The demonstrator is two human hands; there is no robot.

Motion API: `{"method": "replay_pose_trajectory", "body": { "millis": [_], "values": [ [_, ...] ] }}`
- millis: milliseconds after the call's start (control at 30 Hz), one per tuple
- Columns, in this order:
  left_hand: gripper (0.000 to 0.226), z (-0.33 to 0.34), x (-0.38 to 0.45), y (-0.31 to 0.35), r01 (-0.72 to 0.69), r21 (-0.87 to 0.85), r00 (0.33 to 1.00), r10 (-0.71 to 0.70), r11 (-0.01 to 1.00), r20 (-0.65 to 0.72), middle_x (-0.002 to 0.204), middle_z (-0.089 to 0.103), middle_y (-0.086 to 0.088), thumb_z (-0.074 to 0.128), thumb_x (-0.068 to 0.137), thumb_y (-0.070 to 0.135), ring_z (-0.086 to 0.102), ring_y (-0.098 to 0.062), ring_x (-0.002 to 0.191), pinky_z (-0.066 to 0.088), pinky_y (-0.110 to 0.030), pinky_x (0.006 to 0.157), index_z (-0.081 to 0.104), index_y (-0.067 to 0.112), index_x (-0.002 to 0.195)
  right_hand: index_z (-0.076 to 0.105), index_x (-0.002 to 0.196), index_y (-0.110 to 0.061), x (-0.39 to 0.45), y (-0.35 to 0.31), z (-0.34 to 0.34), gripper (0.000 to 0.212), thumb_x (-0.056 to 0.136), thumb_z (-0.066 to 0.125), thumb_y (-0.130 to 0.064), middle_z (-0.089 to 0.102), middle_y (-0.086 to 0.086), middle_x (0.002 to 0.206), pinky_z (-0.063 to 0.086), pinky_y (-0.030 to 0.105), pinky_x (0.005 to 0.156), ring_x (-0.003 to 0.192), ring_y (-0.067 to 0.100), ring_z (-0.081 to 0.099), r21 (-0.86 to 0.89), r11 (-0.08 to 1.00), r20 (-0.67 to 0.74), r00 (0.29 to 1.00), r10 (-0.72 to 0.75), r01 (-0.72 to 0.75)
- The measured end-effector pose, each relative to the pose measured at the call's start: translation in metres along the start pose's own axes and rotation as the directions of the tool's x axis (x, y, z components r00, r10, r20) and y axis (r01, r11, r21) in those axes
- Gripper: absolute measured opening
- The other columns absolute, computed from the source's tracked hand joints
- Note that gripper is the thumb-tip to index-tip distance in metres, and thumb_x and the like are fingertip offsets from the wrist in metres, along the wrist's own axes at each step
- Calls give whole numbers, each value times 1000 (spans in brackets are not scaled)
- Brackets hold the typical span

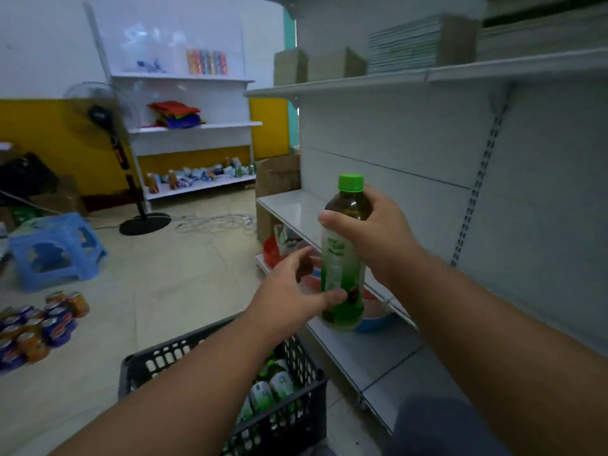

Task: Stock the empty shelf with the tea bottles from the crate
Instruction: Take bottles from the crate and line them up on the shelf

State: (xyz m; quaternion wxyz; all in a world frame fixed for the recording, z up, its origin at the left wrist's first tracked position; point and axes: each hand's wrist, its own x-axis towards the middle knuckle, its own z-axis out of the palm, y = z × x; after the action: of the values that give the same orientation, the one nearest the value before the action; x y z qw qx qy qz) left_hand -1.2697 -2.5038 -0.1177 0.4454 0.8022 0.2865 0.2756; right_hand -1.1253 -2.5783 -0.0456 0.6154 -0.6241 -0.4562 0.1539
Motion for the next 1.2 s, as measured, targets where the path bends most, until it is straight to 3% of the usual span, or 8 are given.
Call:
{"method": "replay_pose_trajectory", "body": {
  "millis": [100, 300, 533, 633, 833, 933, 1000, 1200],
  "values": [
    [114, 27, 18, 11, -66, 21, 995, 64, 998, 80, 129, 56, 21, 83, 53, 63, 55, 14, 104, 41, -2, 68, 36, 30, 152, 65, 109, -24, 1, 5, -34, 41, 75, 84, -36, 71, -5, 102, 57, 43, 89, 96, 13, 68, -55, 998, -56, 998, -20, 17],
    [105, 91, 86, -16, -39, 23, 969, 32, 999, 243, 140, 54, 12, 90, 64, 46, 51, -5, 125, 45, -17, 92, 35, 28, 152, 66, 103, -25, 31, 65, -77, 39, 71, 84, -39, 72, -6, 97, 59, 42, 86, 90, 8, 69, -115, 993, -200, 980, -12, -11],
    [107, 187, 179, -64, -159, 179, 921, 80, 971, 382, 145, 50, 9, 84, 61, 65, 48, -7, 127, 42, -27, 102, 38, 27, 150, 64, 100, -25, 73, 166, -122, 39, 71, 84, -42, 70, -8, 92, 59, 42, 83, 85, 7, 68, -252, 953, -368, 927, 65, -167],
    [116, 233, 211, -77, -220, 218, 890, 104, 951, 444, 149, 45, 7, 77, 56, 78, 46, -11, 130, 37, -26, 99, 34, 29, 152, 61, 96, -30, 84, 201, -150, 36, 71, 83, -45, 67, -12, 88, 55, 28, 73, 80, 0, 65, -312, 924, -456, 888, 56, -219],
    [104, 313, 232, -86, -317, 238, 793, 118, 918, 598, 137, 54, -1, 65, 57, 86, 53, -21, 122, 49, -43, 101, 48, 23, 138, 51, 102, -40, 80, 245, -193, 46, 71, 80, -56, 62, -18, 92, 52, 25, 72, 82, -2, 62, -406, 844, -579, 813, 59, -351],
    [119, 330, 224, -98, -474, 447, 784, 133, 759, 606, 163, 25, -11, 42, 70, 90, 20, -25, 150, 14, -39, 123, 20, 12, 157, 46, 115, -36, 75, 250, -207, 63, 68, 74, -66, 59, -9, 108, 54, 34, 79, 95, 10, 60, -479, 770, -582, 809, 81, -421],
    [123, 336, 216, -105, -519, 522, 789, 145, 677, 597, 168, 3, -10, 23, 71, 92, -2, -22, 154, -5, -34, 121, 0, 9, 159, 42, 116, -37, 68, 248, -212, 71, 63, 75, -69, 56, -8, 111, 53, 32, 75, 95, 11, 59, -503, 730, -579, 808, 112, -462],
    [121, 343, 217, -110, -527, 594, 811, 150, 608, 566, 167, -6, -12, 3, 70, 90, -12, -24, 153, -11, -40, 121, -8, 7, 158, 41, 113, -38, 54, 255, -207, 71, 62, 89, -50, 57, -15, 106, 48, 22, 67, 92, 3, 59, -464, 723, -618, 772, 150, -512]
  ]
}}
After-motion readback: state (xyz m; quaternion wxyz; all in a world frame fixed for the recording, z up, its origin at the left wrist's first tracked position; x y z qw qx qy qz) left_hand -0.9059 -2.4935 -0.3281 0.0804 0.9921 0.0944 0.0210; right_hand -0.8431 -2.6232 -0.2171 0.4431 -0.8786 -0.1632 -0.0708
